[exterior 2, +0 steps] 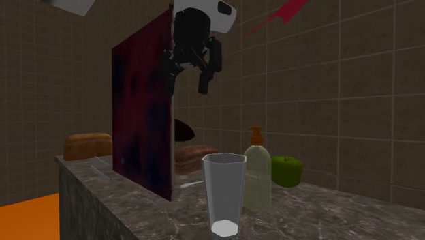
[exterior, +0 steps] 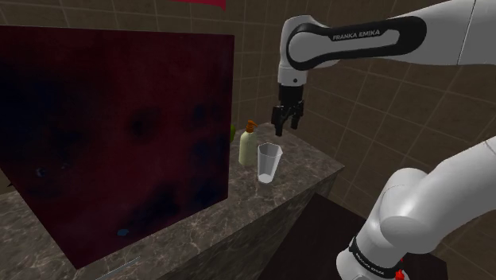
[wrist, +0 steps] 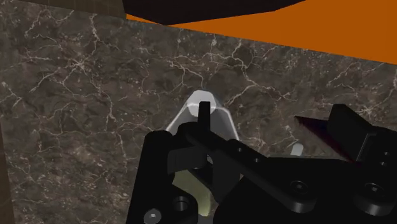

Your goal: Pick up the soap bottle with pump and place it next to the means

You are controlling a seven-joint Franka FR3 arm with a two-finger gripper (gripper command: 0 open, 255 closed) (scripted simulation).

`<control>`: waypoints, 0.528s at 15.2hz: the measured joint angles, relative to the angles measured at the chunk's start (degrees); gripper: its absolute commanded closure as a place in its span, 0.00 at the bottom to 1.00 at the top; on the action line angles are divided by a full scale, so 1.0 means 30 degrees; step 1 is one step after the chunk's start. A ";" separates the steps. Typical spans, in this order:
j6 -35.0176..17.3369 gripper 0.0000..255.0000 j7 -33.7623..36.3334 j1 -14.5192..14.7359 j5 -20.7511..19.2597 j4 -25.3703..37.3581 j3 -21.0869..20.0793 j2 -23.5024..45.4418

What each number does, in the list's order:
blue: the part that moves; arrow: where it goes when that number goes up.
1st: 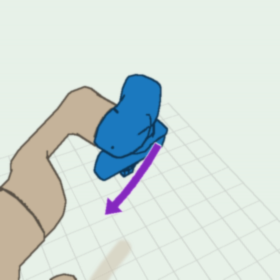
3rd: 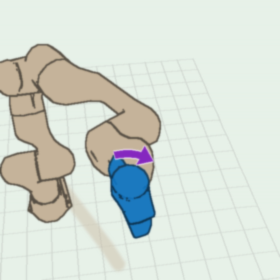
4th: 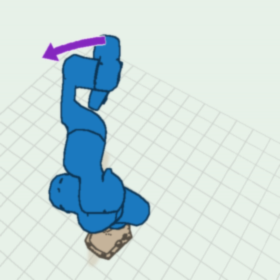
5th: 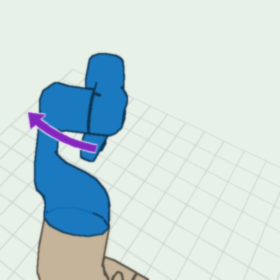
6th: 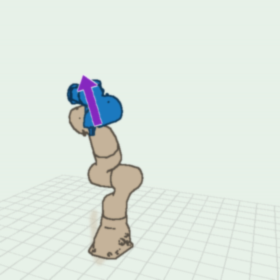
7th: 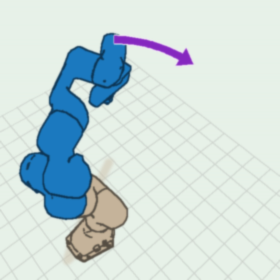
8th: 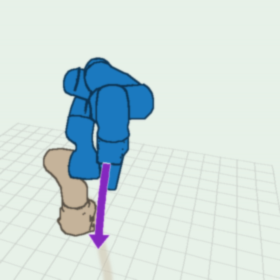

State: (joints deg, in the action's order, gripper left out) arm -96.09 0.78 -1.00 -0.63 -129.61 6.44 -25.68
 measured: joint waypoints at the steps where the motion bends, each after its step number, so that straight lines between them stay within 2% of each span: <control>1: -0.0411 0.00 -0.0156 -0.0020 0.0003 0.0370 0.0134 0.0747; 8: -0.2178 0.00 -0.1483 -0.0284 0.0278 0.3778 0.1068 0.5661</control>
State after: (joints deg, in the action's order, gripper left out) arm -102.62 -3.67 -1.85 0.20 -118.27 9.65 -8.70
